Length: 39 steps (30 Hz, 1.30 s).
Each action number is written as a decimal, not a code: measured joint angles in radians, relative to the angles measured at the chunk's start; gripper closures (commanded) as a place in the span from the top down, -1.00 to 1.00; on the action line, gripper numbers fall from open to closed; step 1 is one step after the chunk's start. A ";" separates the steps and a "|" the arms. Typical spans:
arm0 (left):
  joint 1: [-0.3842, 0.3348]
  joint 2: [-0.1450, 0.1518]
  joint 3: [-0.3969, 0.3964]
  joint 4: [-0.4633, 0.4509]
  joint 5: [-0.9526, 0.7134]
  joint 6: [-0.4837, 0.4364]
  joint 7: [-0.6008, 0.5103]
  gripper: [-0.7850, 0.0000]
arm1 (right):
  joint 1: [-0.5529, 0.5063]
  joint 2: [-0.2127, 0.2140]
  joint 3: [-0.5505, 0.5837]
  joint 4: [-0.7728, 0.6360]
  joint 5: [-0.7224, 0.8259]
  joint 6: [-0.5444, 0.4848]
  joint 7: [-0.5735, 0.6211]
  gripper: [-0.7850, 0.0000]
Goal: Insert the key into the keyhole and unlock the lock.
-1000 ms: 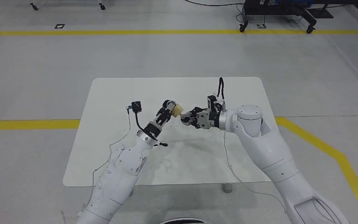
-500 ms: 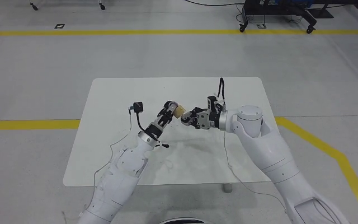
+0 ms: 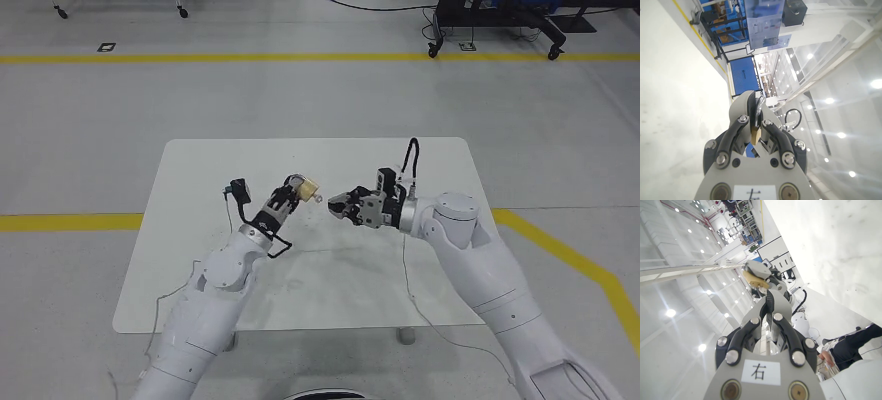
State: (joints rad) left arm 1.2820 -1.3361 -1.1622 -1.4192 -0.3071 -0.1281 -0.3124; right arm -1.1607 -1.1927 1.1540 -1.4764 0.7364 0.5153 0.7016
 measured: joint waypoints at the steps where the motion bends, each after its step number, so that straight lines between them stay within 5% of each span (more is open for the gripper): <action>1: -0.021 -0.001 -0.012 0.020 -0.074 0.055 -0.048 -1.00 | -0.014 -0.001 0.006 -0.010 0.008 -0.034 -0.015 -1.00; 10: -0.165 -0.006 -0.025 0.212 -0.412 0.364 -0.411 -1.00 | -0.084 -0.013 -0.018 -0.043 -0.008 -0.341 -0.032 -1.00; 16: -0.219 -0.011 -0.016 0.303 -0.471 0.389 -0.483 -1.00 | -0.111 -0.018 -0.040 -0.033 -0.061 -0.504 -0.005 -1.00; 27: -0.240 -0.018 0.007 0.334 -0.491 0.394 -0.468 -1.00 | -0.155 -0.031 -0.092 -0.030 -0.225 -0.762 -0.088 -1.00; 39: -0.226 -0.014 0.008 0.309 -0.476 0.369 -0.460 -1.00 | -0.102 -0.054 -0.142 0.001 -0.278 -0.689 -0.207 -1.00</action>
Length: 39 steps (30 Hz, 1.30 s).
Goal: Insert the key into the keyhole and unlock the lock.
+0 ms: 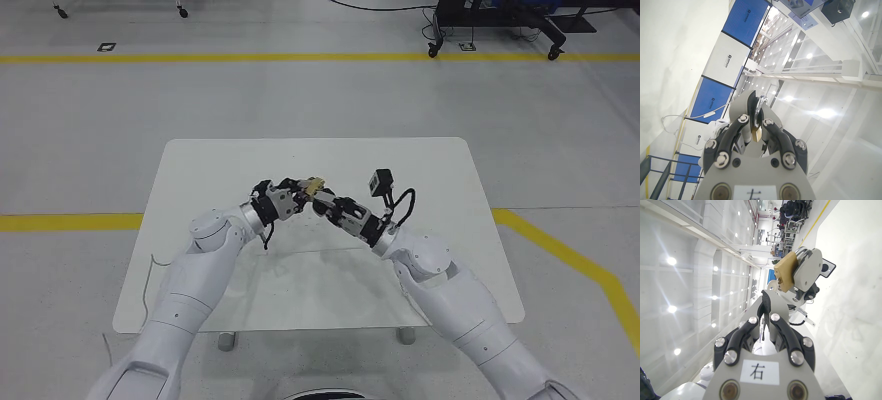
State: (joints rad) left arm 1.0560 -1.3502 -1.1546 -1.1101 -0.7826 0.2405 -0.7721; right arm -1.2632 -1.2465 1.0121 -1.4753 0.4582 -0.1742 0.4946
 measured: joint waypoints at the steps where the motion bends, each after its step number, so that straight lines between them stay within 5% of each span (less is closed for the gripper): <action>1: 0.001 0.000 -0.001 -0.001 -0.001 0.000 0.000 -1.00 | 0.005 -0.001 -0.002 0.002 -0.002 0.015 0.003 -1.00; 8: 0.013 0.003 -0.017 -0.019 -0.002 -0.041 0.023 -1.00 | 0.007 0.004 0.028 0.002 0.041 0.053 0.099 -1.00; 13: 0.050 0.008 -0.044 -0.070 0.041 -0.166 0.110 -1.00 | -0.022 0.020 0.095 -0.018 0.111 0.087 0.202 -0.95; 21: 0.149 0.010 -0.030 -0.214 0.267 -0.398 0.338 -1.00 | -0.021 0.031 0.143 -0.028 0.170 0.202 0.259 -0.33; 30: 0.216 0.008 -0.001 -0.305 0.409 -0.454 0.448 -1.00 | 0.035 0.014 0.085 -0.016 0.147 0.290 0.139 -0.41; 39: 0.241 0.009 -0.013 -0.324 0.408 -0.476 0.436 -1.00 | 0.055 0.006 0.067 0.004 0.150 0.296 0.126 -0.52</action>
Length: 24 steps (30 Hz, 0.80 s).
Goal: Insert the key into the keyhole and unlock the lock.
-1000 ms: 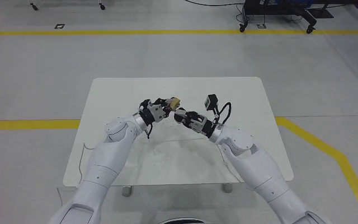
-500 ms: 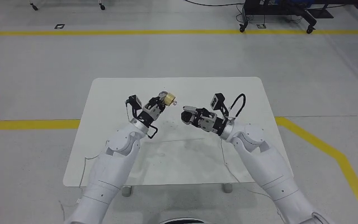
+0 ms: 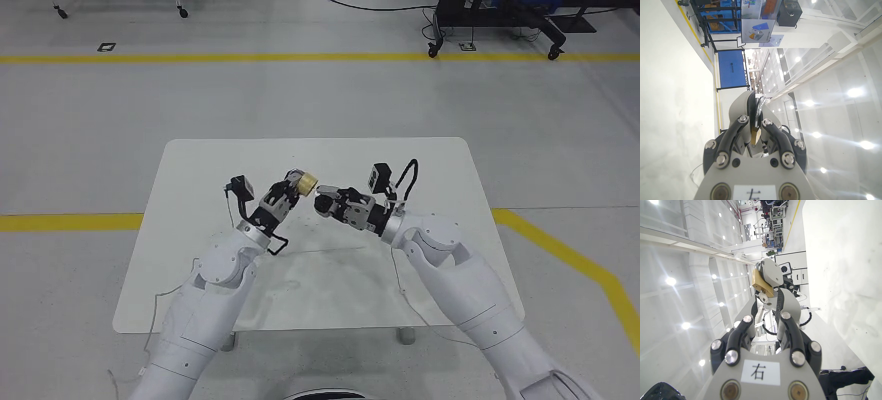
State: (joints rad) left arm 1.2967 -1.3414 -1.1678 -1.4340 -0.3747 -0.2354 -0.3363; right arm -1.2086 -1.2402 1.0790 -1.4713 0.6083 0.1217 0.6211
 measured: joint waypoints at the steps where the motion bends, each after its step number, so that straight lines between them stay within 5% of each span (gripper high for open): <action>1: 0.003 0.000 -0.002 -0.002 0.003 -0.006 -0.001 -1.00 | 0.002 -0.001 -0.001 0.002 0.004 0.002 -0.005 -0.60; 3: 0.008 0.001 -0.004 -0.005 0.008 -0.015 -0.002 -1.00 | 0.004 -0.003 -0.002 0.003 0.008 0.003 -0.011 -0.71; 4: 0.010 0.001 -0.005 -0.007 0.012 -0.019 -0.003 -1.00 | 0.005 -0.003 -0.002 0.004 0.010 0.005 -0.012 -1.00; 15: 0.017 0.001 -0.006 -0.009 0.064 -0.071 -0.001 -1.00 | 0.011 -0.005 0.007 0.012 0.055 0.065 0.013 -1.00; 24: 0.011 -0.002 -0.002 0.031 0.103 -0.210 -0.003 -1.00 | 0.111 -0.001 0.027 0.084 0.192 0.403 0.121 -1.00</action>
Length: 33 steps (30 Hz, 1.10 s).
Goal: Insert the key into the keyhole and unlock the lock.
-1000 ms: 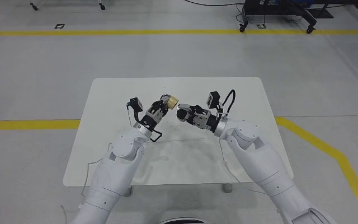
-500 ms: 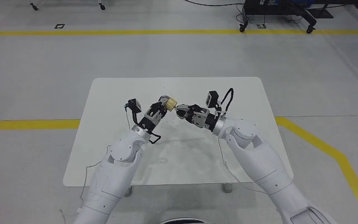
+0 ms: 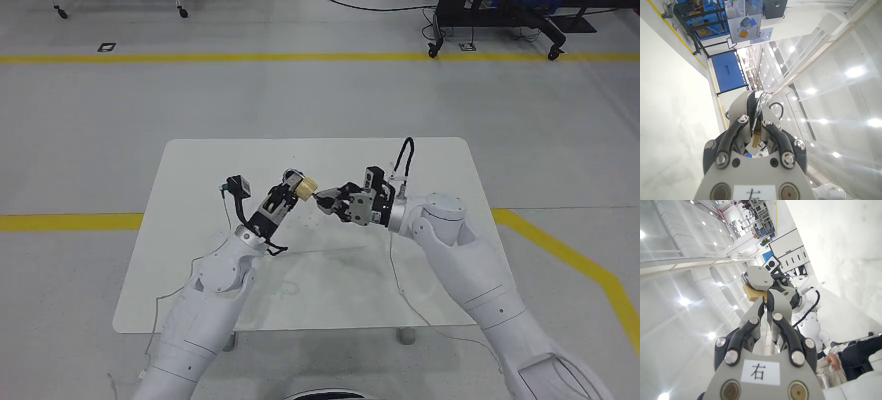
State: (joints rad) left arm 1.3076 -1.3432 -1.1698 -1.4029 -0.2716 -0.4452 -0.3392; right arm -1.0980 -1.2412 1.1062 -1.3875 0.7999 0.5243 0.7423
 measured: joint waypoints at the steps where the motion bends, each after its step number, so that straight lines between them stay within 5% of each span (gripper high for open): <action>1: 0.001 0.000 -0.001 0.001 0.002 -0.011 0.002 -1.00 | 0.011 0.000 0.000 0.012 0.011 0.026 0.014 -1.00; 20: -0.012 0.001 -0.012 0.034 0.087 -0.066 0.006 -1.00 | 0.099 0.017 0.001 0.134 0.071 0.174 0.207 -1.00; 21: -0.013 0.001 -0.011 0.034 0.094 -0.065 0.005 -1.00 | 0.099 0.018 0.000 0.135 0.071 0.173 0.210 -0.84; 22: -0.014 0.001 -0.010 0.034 0.102 -0.064 0.004 -1.00 | 0.099 0.019 0.000 0.136 0.070 0.172 0.213 -0.46; 25: -0.016 0.002 -0.009 0.034 0.119 -0.051 0.001 -1.00 | 0.097 0.022 0.006 0.135 0.070 0.157 0.214 0.97; 33: -0.045 0.015 -0.011 0.023 0.307 0.110 -0.039 -1.00 | 0.031 0.041 0.095 0.090 0.089 0.052 0.141 1.00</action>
State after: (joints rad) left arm 1.2629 -1.3284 -1.1811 -1.3794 0.0357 -0.3352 -0.3779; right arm -1.0667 -1.2005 1.2015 -1.2976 0.8886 0.5764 0.8828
